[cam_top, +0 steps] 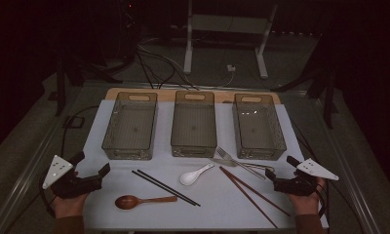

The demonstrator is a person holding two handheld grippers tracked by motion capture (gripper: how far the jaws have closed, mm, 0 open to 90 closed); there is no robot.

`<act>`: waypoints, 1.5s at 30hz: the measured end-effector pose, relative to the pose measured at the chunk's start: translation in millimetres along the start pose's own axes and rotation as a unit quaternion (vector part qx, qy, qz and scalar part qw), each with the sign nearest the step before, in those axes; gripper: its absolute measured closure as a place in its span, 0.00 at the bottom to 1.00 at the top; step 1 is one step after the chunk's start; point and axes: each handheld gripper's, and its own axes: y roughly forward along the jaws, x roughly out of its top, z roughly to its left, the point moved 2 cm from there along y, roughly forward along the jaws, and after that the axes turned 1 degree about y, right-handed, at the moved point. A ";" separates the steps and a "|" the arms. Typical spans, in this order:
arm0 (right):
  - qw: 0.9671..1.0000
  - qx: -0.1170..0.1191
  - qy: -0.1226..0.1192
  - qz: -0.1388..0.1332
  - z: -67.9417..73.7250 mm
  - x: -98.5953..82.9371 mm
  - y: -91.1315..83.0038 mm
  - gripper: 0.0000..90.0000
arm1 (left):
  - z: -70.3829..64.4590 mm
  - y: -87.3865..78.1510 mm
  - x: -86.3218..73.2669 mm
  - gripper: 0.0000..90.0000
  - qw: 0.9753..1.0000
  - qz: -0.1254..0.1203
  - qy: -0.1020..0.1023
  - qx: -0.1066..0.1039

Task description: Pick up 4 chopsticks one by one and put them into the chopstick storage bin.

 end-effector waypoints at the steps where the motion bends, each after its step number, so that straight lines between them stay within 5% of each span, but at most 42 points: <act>1: 1.000 0.000 0.001 0.001 -0.2 -0.3 -0.2 0.00 | -0.2 0.0 -0.2 0.01 1.000 0.000 -0.001 0.001; 17: 1.000 0.017 -0.007 -0.004 6.2 2.1 -0.8 0.00 | -2.0 -0.3 -0.9 0.01 1.000 0.001 -0.006 0.000; 27: 0.997 0.055 -0.019 0.058 20.7 9.1 5.6 0.00 | -3.0 -0.4 -2.5 0.01 1.000 0.001 -0.008 0.002; 33: 0.988 0.094 -0.046 0.118 35.9 7.5 13.8 0.07 | -3.6 -0.3 -4.1 0.01 1.000 0.004 -0.008 0.001; 44: 0.971 0.112 -0.078 0.197 46.7 -4.1 22.6 0.40 | -5.9 -0.4 -5.5 0.01 1.000 0.009 -0.001 0.002; 45: 0.966 0.119 -0.085 0.213 46.9 -6.6 23.1 0.49 | -5.9 -0.6 -5.6 0.01 1.000 0.009 -0.002 0.003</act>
